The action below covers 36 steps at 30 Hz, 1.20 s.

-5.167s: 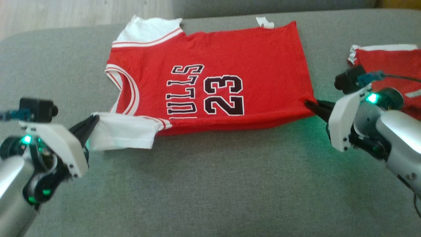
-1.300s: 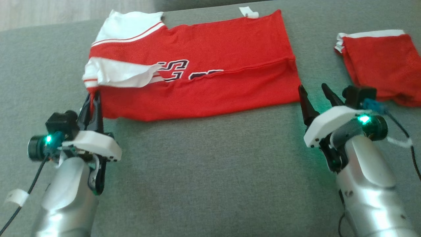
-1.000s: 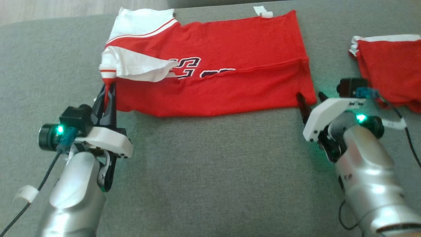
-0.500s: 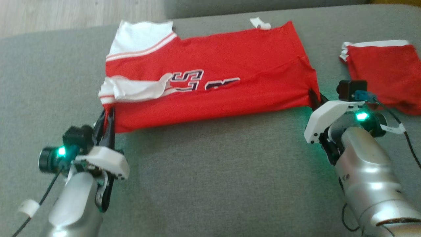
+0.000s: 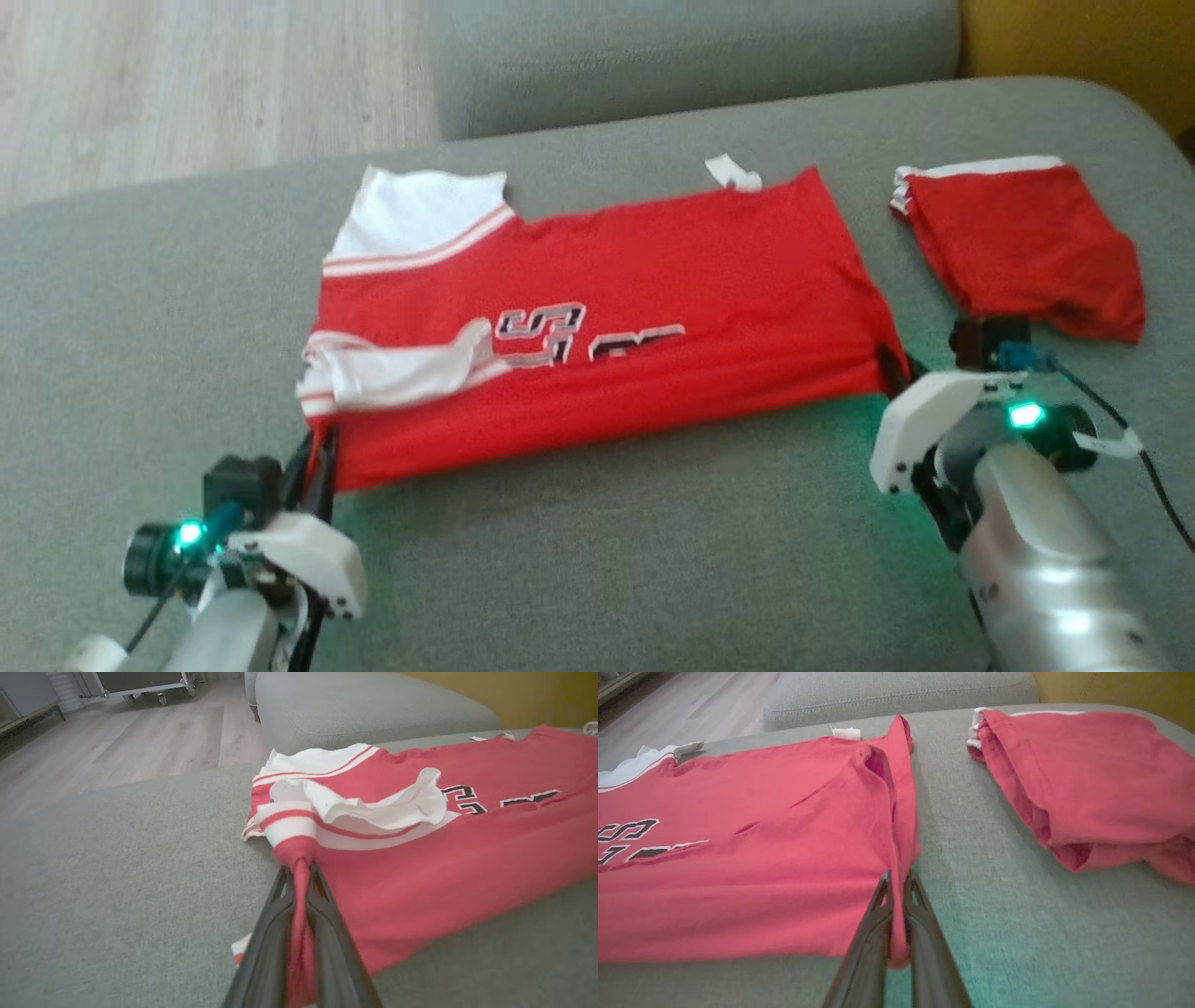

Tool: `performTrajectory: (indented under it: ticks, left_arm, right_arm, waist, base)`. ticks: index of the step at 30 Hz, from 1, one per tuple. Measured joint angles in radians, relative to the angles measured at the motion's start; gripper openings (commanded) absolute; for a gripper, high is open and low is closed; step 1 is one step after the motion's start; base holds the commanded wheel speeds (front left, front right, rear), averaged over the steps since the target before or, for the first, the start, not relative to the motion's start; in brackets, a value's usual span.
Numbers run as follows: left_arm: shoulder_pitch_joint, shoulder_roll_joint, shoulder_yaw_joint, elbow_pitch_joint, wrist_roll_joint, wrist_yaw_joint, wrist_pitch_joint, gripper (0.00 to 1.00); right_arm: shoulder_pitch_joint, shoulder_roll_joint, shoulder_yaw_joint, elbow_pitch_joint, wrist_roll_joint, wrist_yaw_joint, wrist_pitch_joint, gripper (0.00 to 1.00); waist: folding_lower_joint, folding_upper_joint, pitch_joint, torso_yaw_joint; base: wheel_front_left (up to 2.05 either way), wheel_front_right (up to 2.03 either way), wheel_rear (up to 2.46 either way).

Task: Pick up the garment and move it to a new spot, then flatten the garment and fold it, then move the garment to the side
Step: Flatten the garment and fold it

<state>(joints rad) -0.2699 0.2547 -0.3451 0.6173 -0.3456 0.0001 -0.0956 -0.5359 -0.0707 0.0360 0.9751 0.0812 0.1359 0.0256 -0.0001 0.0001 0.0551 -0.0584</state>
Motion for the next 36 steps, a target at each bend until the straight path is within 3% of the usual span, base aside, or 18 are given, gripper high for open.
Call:
performTrajectory:
  ticks: [12, 23, 24, 25, 30, 36]
  left_arm:
    - [0.124, 0.040, -0.043, -0.096, -0.027, -0.019, 0.141, 0.00]
    - [0.158, 0.063, -0.056, -0.185, -0.044, -0.018, 0.224, 0.00]
    - [0.158, 0.064, -0.057, -0.189, -0.046, -0.018, 0.234, 0.00]
    - [0.158, 0.065, -0.057, -0.193, -0.051, -0.015, 0.236, 0.98]
    - [0.158, 0.065, -0.048, -0.216, -0.051, 0.013, 0.207, 1.00]
    - [0.141, 0.041, 0.028, -0.251, -0.072, 0.073, 0.043, 1.00]
  right_arm:
    - [0.198, -0.057, 0.065, -0.252, 0.121, 0.000, 0.223, 0.00]
    - [0.340, -0.071, 0.040, -0.488, 0.158, 0.000, 0.365, 0.00]
    - [0.345, -0.067, 0.031, -0.500, 0.158, 0.000, 0.366, 0.69]
    - [0.347, -0.063, 0.021, -0.510, 0.159, 0.000, 0.367, 1.00]
    - [0.348, -0.049, -0.015, -0.570, 0.177, 0.000, 0.310, 1.00]
    - [0.336, -0.009, -0.064, -0.639, 0.192, 0.000, 0.049, 1.00]
  waist:
    - [0.0000, 0.0000, -0.074, -0.007]
    - [0.0001, 0.0000, -0.064, -0.001]
    - [0.0001, 0.0000, -0.061, -0.001]
    - [0.0001, 0.0000, -0.058, -0.001]
    - [0.0001, 0.0000, -0.043, 0.002]
    - [0.0002, 0.0000, -0.015, 0.008]
  base:
    - [0.00, 0.00, 0.00]
    - [0.00, 0.00, 0.00]
    - [0.00, 0.00, 0.00]
    - [0.00, 0.00, 0.00]
    - [0.00, 0.00, 0.00]
    - [0.00, 0.00, 0.00]
